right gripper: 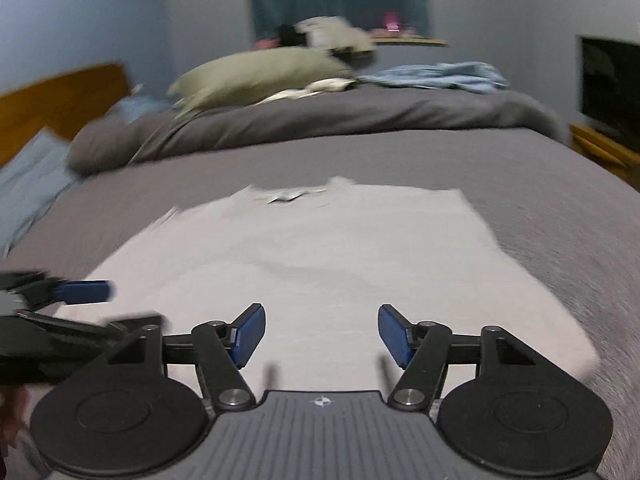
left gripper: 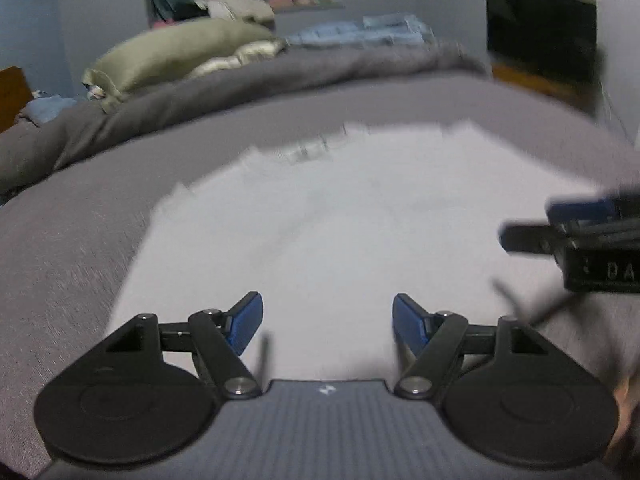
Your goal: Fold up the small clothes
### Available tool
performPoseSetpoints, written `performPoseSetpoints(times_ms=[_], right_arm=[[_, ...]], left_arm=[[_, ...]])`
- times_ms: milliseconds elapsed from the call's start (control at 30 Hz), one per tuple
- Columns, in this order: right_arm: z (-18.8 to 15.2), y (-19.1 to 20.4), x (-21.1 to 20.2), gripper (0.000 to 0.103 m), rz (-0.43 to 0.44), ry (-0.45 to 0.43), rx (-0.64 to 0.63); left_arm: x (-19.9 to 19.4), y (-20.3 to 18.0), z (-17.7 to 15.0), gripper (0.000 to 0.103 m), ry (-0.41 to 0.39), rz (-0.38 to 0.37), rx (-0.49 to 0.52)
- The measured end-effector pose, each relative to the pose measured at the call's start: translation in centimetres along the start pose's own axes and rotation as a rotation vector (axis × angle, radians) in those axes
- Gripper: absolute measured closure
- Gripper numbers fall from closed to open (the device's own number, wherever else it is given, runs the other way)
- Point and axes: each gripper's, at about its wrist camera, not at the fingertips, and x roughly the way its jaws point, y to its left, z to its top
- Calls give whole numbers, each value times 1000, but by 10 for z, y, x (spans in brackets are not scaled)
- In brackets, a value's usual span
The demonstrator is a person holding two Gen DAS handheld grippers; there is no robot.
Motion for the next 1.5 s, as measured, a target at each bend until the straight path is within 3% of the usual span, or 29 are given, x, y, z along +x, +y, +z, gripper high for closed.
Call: performPoseSetpoints(times_ms=[167,267,400,533,600,700,833,967,1100,1167,1333,1500], right_arm=[[-20,9,21,43,1,114,-103],[-36,9,14,43,-13,118,-173],[-35,5,2,42,-33,156,-174],[-26,-3,-17,36,-77,161,-18],[-22,-17,-32,26,-98,138,99],[-21,-34,-52,18,-126,94,236],[-28,-62,-62,14,-174,62,355],[-46,-102,-50,14,-201,94,622],[-72,-134,-39,14,-185,110,838],[-79,-143,-33,13,-148,92,863],[-77,-151,-21,15,-87,12,774],[-74,-166,-10,16,-27,-2,760]], left_arm=[[5,9,-30,30,48,-38,11],[10,9,-42,25,84,-25,67],[12,-1,-51,22,104,3,197],[-3,7,-45,22,91,-52,69],[-14,10,-38,22,62,-107,-2],[-28,8,-27,20,-7,-165,-21],[-32,8,-19,19,-34,-179,-48],[-17,9,-12,19,3,-178,-105],[2,-5,5,19,21,-170,-80],[9,-14,17,19,9,-183,-82],[37,-34,67,19,-15,-255,-121],[78,-56,117,19,21,-346,-194]])
